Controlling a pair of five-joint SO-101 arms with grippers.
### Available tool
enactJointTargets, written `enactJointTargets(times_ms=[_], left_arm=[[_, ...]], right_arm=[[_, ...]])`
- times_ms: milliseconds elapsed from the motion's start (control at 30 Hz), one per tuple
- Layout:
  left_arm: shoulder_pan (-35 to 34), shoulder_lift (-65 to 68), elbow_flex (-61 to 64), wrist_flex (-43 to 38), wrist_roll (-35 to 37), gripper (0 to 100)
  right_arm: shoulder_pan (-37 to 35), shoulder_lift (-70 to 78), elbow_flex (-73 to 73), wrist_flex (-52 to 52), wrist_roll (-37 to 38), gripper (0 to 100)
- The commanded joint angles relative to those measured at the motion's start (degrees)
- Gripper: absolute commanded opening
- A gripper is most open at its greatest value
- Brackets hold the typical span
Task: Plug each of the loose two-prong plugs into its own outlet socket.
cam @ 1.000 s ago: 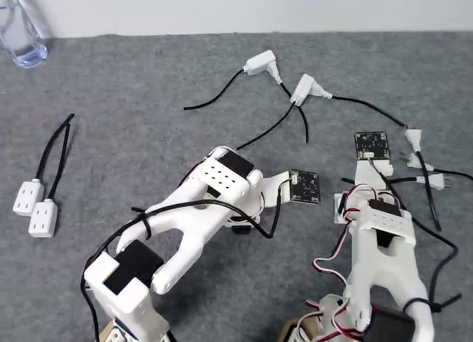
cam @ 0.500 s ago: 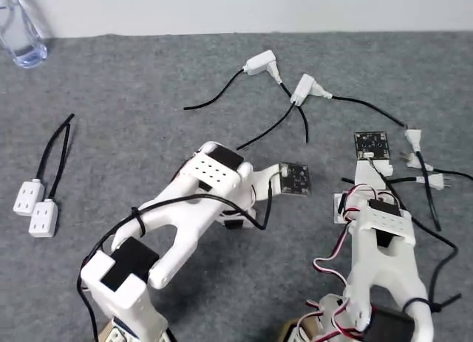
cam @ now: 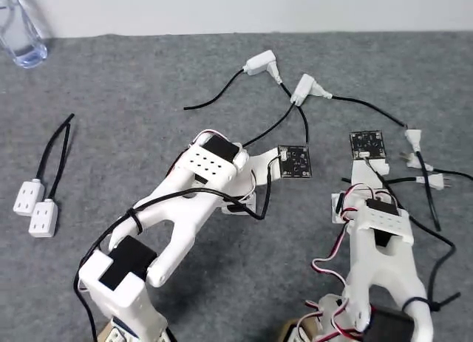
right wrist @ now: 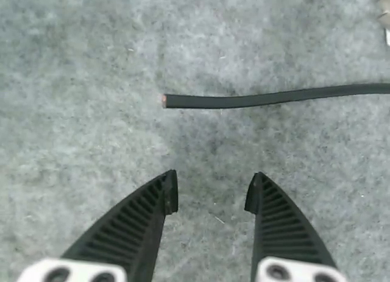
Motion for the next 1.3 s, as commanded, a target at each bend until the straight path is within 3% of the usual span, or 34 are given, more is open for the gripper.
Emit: enactJointTargets(times_ms=[0,567,767,967,1267], left_arm=[[0.3,-2.7,-0.2,0.0,-0.4,18],[1.2,-2.6,9.1,-11.3,-0.4,18],[1.6,-2.6,10.0,-10.9,-0.4,16],[1.7,-2.6,10.1,-9.6,-0.4,1],[3.9,-2.7,10.2,-5.5,-0.4,2]], right_arm=[[-0.6,-1.3,-1.5,-1.0,0.9,19.0],[-0.6,-1.2,-1.5,-1.0,1.1,19.0],[-0.6,-1.2,-1.5,-1.1,1.1,19.0],[-0.7,-1.2,-1.5,-1.1,1.1,19.0],[-1.7,-1.2,-1.5,-1.1,1.1,19.0]])
